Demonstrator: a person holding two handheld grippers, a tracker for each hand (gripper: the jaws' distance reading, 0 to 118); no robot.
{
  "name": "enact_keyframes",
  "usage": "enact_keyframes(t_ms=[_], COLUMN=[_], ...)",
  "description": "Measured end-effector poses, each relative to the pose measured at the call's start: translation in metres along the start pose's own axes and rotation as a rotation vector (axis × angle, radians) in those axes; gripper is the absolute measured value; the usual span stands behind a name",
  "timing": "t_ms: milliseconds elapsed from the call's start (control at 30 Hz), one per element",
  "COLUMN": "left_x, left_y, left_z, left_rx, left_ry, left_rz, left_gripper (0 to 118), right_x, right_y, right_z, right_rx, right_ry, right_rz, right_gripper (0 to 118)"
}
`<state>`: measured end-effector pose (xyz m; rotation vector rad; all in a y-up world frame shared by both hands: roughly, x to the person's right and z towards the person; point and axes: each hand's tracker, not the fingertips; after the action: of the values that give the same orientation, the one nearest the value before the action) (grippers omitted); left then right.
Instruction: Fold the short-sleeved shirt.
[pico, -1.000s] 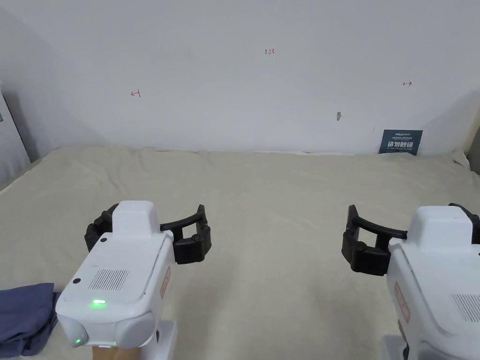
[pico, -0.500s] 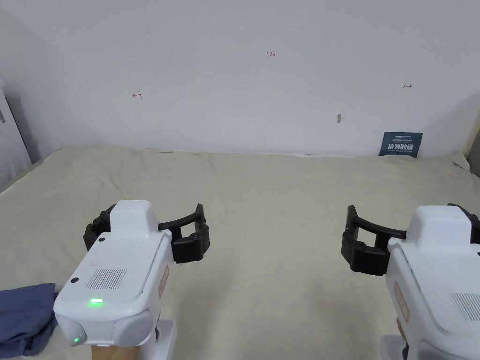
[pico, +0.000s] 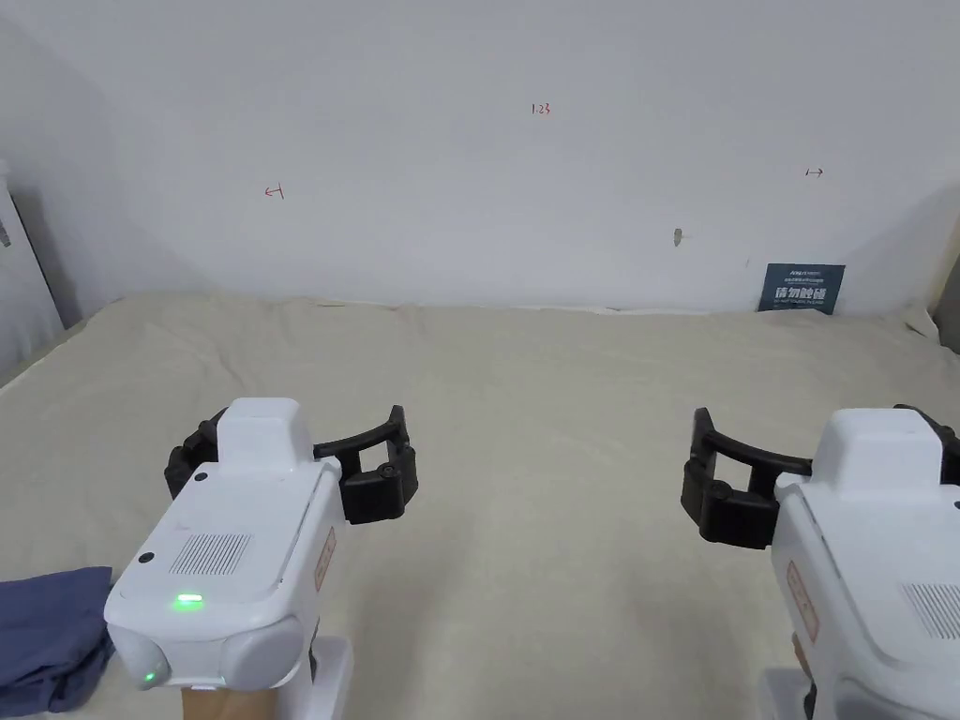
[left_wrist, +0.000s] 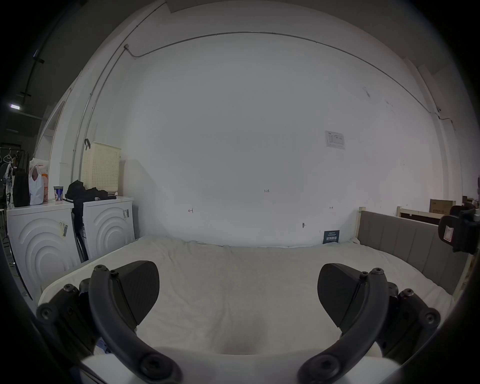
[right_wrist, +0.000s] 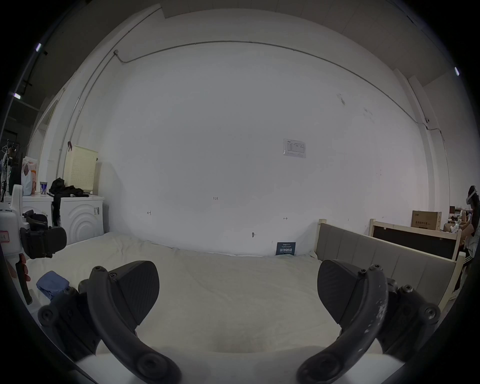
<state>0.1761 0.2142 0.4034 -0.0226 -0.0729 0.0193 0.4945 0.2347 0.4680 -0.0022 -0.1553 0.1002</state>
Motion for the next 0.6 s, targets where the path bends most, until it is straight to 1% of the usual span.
enact_keyframes(t_ms=[600], left_x=[0.0017], left_y=[0.0013], left_z=[0.0009], left_rx=[-0.001], left_ry=[-0.008], left_rz=[-0.001], left_gripper=[118], right_x=[0.0013], right_y=[0.0002], right_z=[-0.0005], right_rx=[-0.001], right_ry=[-0.002], right_rz=[-0.003], right_gripper=[118])
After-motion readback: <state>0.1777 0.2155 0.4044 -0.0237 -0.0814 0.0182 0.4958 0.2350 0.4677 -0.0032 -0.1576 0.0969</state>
